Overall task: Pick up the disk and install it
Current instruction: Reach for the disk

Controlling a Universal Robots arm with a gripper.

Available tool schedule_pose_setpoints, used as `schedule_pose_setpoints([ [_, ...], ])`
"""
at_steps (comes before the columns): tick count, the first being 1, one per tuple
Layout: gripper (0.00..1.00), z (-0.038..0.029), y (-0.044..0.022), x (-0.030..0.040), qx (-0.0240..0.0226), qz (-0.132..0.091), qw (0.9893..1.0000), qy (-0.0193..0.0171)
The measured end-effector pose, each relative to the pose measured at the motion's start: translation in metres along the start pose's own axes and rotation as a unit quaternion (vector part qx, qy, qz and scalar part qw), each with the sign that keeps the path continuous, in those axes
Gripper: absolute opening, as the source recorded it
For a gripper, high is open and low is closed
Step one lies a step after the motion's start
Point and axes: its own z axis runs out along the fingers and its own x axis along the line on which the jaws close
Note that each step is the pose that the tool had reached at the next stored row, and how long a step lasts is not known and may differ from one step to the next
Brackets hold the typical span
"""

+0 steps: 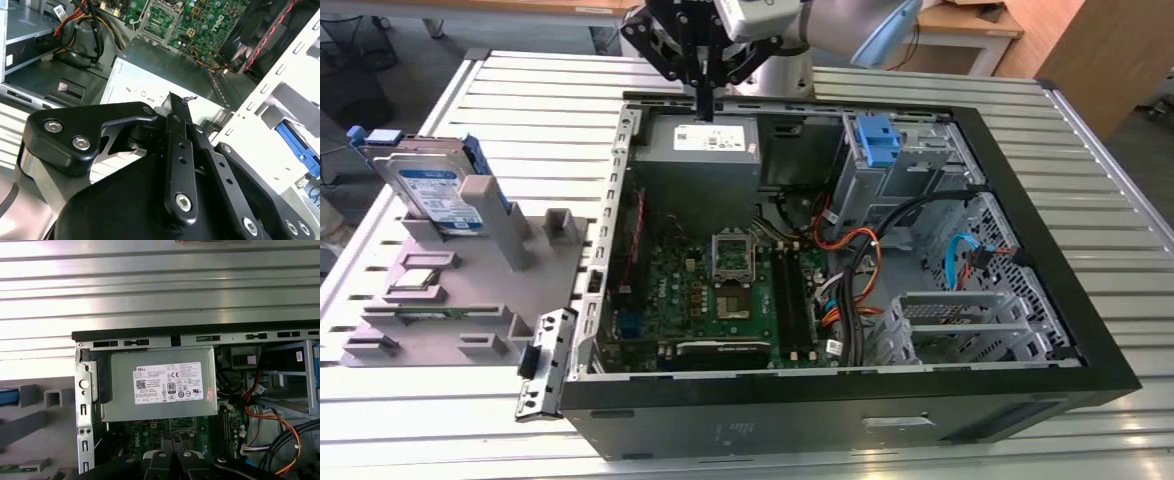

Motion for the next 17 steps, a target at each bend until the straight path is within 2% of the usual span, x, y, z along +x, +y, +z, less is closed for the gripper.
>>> schedule_pose_setpoints([
  [11,0.11,-0.0003,-0.0013,0.0176,0.0,0.0,1.0,0.0],
  [17,0.11,-0.0005,-0.0018,0.0238,0.0,0.0,1.0,0.0],
])
